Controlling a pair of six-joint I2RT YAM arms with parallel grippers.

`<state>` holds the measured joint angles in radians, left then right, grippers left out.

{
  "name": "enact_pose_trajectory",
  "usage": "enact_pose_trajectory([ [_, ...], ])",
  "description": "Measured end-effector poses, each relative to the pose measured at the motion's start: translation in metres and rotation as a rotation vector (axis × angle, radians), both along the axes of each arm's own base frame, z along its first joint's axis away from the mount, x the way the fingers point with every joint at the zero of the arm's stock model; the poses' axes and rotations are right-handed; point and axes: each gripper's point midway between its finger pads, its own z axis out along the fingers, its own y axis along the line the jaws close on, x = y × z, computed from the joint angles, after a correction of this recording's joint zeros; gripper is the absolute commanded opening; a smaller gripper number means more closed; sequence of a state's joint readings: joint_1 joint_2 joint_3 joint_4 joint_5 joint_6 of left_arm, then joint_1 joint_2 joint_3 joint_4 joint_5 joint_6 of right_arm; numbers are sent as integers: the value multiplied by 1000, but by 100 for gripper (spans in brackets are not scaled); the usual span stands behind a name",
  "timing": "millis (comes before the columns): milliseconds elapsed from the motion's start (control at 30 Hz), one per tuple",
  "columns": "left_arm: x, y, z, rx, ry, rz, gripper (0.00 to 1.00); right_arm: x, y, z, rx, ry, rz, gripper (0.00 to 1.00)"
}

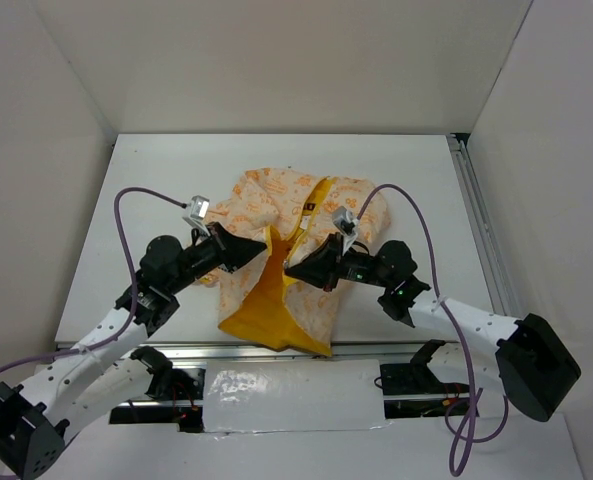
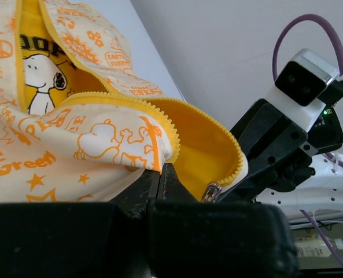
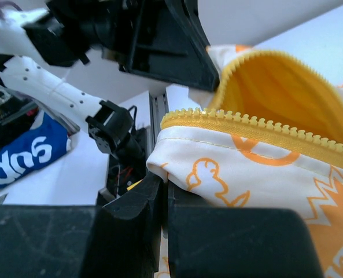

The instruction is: Zip up the jacket

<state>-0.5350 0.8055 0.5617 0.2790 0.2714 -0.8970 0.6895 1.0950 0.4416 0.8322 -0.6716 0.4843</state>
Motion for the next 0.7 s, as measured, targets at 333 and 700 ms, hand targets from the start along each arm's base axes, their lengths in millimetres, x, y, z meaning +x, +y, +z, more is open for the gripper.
enact_pose_trajectory([
  [333,-13,-13,6,-106,-20,-66,0,12,-6,17,86,25,-76,0],
  [700,-16,-22,14,-156,-11,-76,0,15,2,2,61,66,-46,0],
])
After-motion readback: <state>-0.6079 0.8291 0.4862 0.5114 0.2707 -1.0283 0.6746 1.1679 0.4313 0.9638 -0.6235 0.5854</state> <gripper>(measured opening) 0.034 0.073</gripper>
